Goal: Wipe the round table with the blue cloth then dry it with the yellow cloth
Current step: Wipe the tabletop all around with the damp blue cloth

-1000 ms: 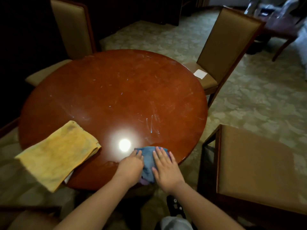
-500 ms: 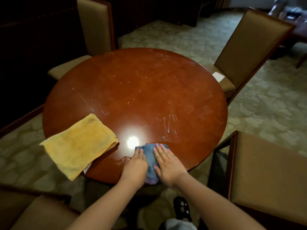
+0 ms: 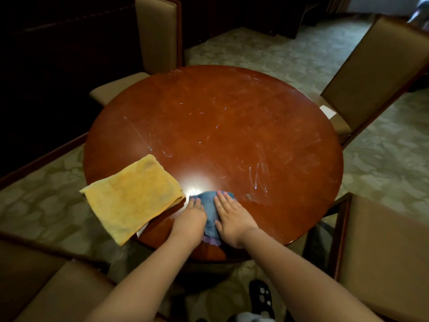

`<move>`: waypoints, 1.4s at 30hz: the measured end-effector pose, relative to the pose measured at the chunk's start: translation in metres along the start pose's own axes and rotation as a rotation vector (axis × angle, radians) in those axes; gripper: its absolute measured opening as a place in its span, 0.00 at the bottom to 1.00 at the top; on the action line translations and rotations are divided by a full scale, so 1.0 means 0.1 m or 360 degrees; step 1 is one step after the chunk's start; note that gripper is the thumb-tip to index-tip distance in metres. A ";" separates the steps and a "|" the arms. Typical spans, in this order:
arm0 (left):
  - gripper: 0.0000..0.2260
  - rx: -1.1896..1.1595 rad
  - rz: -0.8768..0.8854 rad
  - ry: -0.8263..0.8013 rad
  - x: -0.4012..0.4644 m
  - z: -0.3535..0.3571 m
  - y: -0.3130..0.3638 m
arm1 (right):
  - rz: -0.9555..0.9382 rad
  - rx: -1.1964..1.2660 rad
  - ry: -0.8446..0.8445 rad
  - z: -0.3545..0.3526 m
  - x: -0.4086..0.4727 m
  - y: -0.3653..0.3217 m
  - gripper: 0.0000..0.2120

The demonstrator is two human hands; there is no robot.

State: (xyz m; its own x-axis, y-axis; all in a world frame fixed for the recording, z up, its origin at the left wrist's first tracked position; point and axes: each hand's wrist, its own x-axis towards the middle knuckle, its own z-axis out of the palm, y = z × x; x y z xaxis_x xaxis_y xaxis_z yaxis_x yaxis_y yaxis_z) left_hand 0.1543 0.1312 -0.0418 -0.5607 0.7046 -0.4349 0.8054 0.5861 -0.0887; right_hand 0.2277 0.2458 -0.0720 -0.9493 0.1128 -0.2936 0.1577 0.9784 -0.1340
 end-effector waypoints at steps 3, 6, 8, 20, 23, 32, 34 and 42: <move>0.37 -0.0004 0.0018 -0.0049 -0.04 0.06 -0.08 | -0.0013 -0.0054 0.0016 -0.01 -0.06 -0.11 0.29; 0.27 0.0194 0.0154 -0.0029 -0.19 0.23 -0.10 | -0.0084 0.0000 0.0056 0.11 -0.28 -0.24 0.30; 0.25 0.0217 0.0240 0.0016 -0.22 0.28 -0.13 | -0.0042 0.0011 0.0078 0.09 -0.23 -0.23 0.32; 0.26 0.0270 0.0153 0.0050 -0.18 0.18 -0.17 | -0.0092 0.0043 -0.0036 0.12 -0.12 -0.24 0.36; 0.24 0.0333 0.0190 0.0065 -0.17 0.20 -0.17 | -0.0098 -0.0001 -0.0070 0.17 -0.11 -0.16 0.37; 0.24 0.0315 0.0160 0.0000 -0.22 0.34 -0.30 | -0.0166 0.0070 -0.0086 0.09 -0.15 -0.34 0.32; 0.26 0.0387 0.0166 -0.0094 -0.35 0.41 -0.35 | -0.0239 0.0050 -0.0098 0.16 -0.18 -0.46 0.32; 0.25 0.0439 0.0095 -0.0029 -0.36 0.36 -0.47 | -0.0258 0.0060 -0.0117 0.11 0.11 -0.49 0.33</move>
State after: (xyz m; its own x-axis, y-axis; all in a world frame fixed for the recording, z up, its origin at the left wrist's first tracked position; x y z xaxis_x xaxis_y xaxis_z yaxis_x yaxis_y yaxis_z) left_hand 0.1435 0.0640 -0.0538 -0.5091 0.7257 -0.4627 0.8602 0.4109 -0.3021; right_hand 0.2127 0.1976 -0.0793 -0.9407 -0.0604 -0.3337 0.0155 0.9753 -0.2204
